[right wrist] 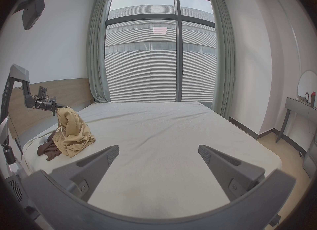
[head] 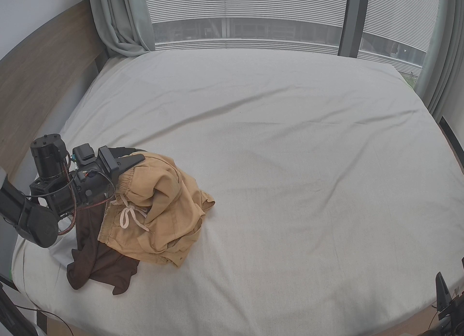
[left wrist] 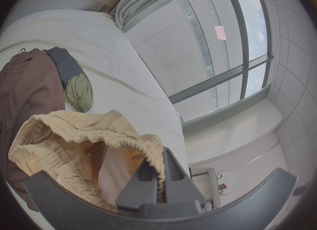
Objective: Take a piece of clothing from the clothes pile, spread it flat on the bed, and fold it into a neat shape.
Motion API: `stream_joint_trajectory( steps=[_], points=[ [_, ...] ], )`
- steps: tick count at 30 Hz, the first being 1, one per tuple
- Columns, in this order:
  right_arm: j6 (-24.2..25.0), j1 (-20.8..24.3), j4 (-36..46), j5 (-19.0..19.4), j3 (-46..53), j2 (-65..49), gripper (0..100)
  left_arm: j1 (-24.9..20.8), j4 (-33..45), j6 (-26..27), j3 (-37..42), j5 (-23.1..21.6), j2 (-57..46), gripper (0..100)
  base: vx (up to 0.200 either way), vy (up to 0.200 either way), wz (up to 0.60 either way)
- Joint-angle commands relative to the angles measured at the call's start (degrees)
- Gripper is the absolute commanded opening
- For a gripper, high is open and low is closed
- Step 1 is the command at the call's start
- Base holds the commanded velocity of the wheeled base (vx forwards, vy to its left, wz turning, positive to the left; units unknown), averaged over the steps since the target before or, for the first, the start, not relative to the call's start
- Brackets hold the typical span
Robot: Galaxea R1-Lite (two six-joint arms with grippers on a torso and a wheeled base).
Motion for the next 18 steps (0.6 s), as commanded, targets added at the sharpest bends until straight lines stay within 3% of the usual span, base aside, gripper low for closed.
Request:
stream_joint_trajectory(
  steps=[1, 6, 11, 15, 18],
  points=[
    [0.0, 0.0, 0.0, 0.0, 1.0, -0.7, 100, -0.4, 0.0, -0.1, 1.6, 0.7, -4.3, 0, 0.000, 0.000, 0.00],
    [0.0, 0.0, 0.0, 0.0, 1.0, -0.7, 100, -0.9, -0.2, -0.2, 1.8, 1.1, -6.1, 0, 0.000, 0.000, 0.00],
    [0.0, 0.0, 0.0, 0.0, 1.0, -0.7, 100, -3.4, -0.3, -5.2, 0.9, 2.8, -6.3, 0, 0.000, 0.000, 0.00],
    [0.0, 0.0, 0.0, 0.0, 1.0, -0.7, 100, -8.7, -0.2, -13.0, -3.0, 12.4, -5.7, 0, 0.000, 0.000, 0.00],
    [0.0, 0.0, 0.0, 0.0, 1.0, -0.7, 100, -12.5, -0.2, -15.9, -5.2, 16.8, -4.9, 0, 0.000, 0.000, 0.00]
  ],
)
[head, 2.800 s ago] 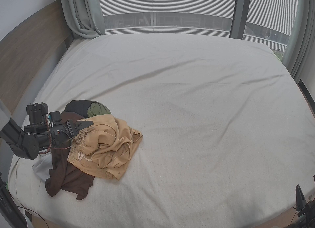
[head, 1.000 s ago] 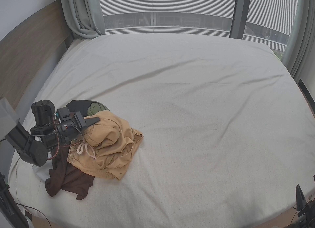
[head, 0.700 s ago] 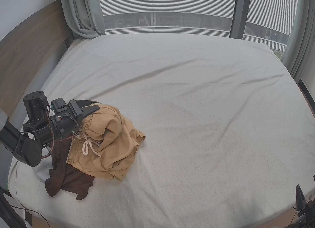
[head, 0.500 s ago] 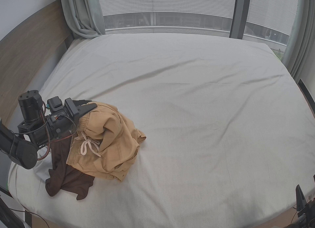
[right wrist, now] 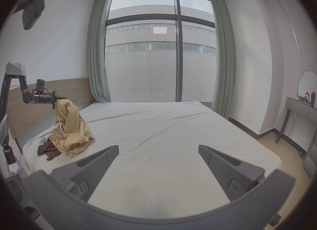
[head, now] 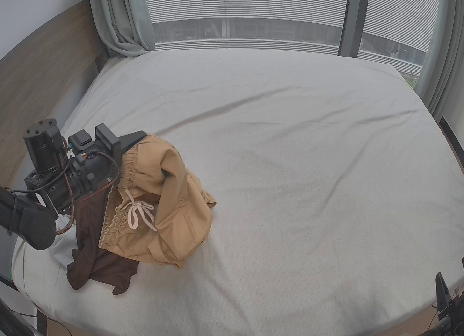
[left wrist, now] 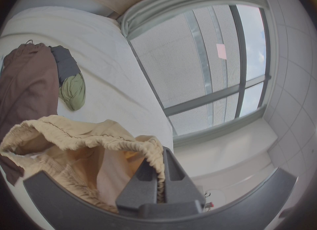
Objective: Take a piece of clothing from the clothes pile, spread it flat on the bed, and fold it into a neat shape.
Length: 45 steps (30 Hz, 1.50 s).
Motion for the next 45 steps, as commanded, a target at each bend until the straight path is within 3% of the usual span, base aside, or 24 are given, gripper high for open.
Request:
stream_joint_trajectory(
  steps=[1, 8, 19, 38, 45],
  points=[
    [0.0, 0.0, 0.0, 0.0, 1.0, -0.7, 100, -6.7, 0.0, -4.6, -4.6, 5.1, 0.9, 0, 0.000, 0.000, 0.00],
    [0.0, 0.0, 0.0, 0.0, 1.0, -0.7, 100, -12.1, 0.2, -9.3, -7.5, 5.9, 0.8, 0, 0.000, 0.000, 0.00],
    [0.0, 0.0, 0.0, 0.0, 1.0, -0.7, 100, -14.4, 0.3, -9.5, -11.0, 5.7, 2.1, 0, 0.000, 0.000, 0.00],
    [0.0, 0.0, 0.0, 0.0, 1.0, -0.7, 100, -24.1, 0.6, -9.6, -15.4, 5.8, 6.5, 0, 0.000, 0.000, 0.00],
    [0.0, 0.1, 0.0, 0.0, 1.0, -0.7, 100, -27.2, 4.8, -14.6, -21.0, 5.8, 6.7, 0, 0.000, 0.000, 0.00]
  ],
)
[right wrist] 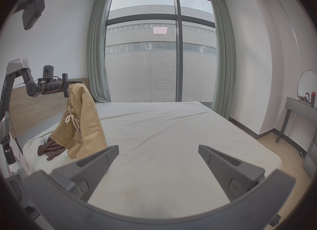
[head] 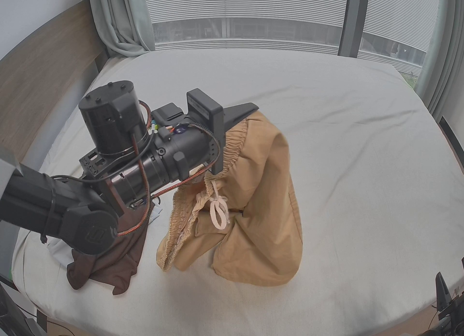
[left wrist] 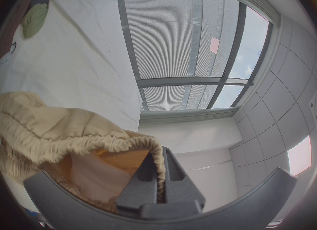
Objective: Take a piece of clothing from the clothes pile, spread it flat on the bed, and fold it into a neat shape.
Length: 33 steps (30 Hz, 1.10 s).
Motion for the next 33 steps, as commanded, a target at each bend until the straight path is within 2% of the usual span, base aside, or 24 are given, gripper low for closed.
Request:
stream_joint_trajectory(
  steps=[1, 10, 17, 24, 33],
  points=[
    [0.0, 0.0, 0.0, 0.0, 1.0, -0.7, 100, -1.8, 3.0, -2.1, -4.5, 0.0, 0.6, 0, 0.000, 0.000, 0.00],
    [0.0, 0.0, 0.0, 0.0, 1.0, -0.7, 100, -4.9, 12.2, -2.7, -14.5, 0.0, 3.4, 0, 0.000, 0.000, 0.00],
    [0.0, 0.0, 0.0, 0.0, 1.0, -0.7, 100, -8.3, 13.5, -2.7, -19.5, 0.1, 6.8, 0, 0.000, 0.000, 0.00],
    [0.0, 0.0, 0.0, 0.0, 1.0, -0.7, 100, -10.7, 20.6, -2.7, -29.4, 0.0, 11.1, 0, 0.000, 0.000, 0.00],
    [0.0, 0.0, 0.0, 0.0, 1.0, -0.7, 100, -12.3, 24.6, -7.6, -39.5, 0.0, 13.7, 0, 0.000, 0.000, 0.00]
  ],
)
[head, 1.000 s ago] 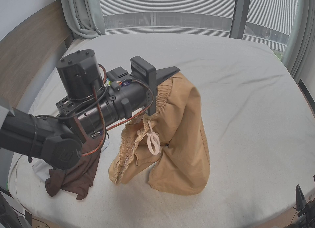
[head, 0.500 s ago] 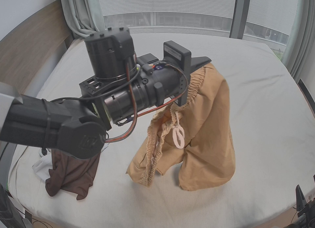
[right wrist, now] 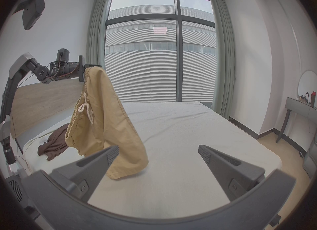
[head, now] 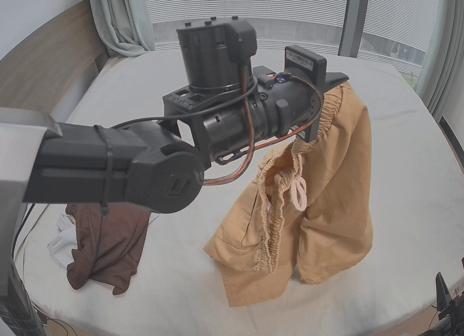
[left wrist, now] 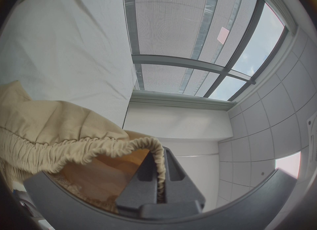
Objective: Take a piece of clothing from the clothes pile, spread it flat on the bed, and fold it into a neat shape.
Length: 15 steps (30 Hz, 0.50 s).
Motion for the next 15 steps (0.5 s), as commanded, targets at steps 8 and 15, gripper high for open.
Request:
stream_joint_trajectory(
  steps=[8, 15],
  points=[
    [0.0, 0.1, 0.0, 0.0, 1.0, -0.7, 100, -3.3, 5.3, -4.8, -13.6, 0.0, 4.2, 0, 0.000, 0.000, 0.00],
    [0.0, 0.0, 0.0, 0.0, 1.0, -0.7, 100, -4.8, 6.9, -9.5, -20.4, 0.2, 4.5, 0, 0.000, 0.000, 0.00]
  ],
)
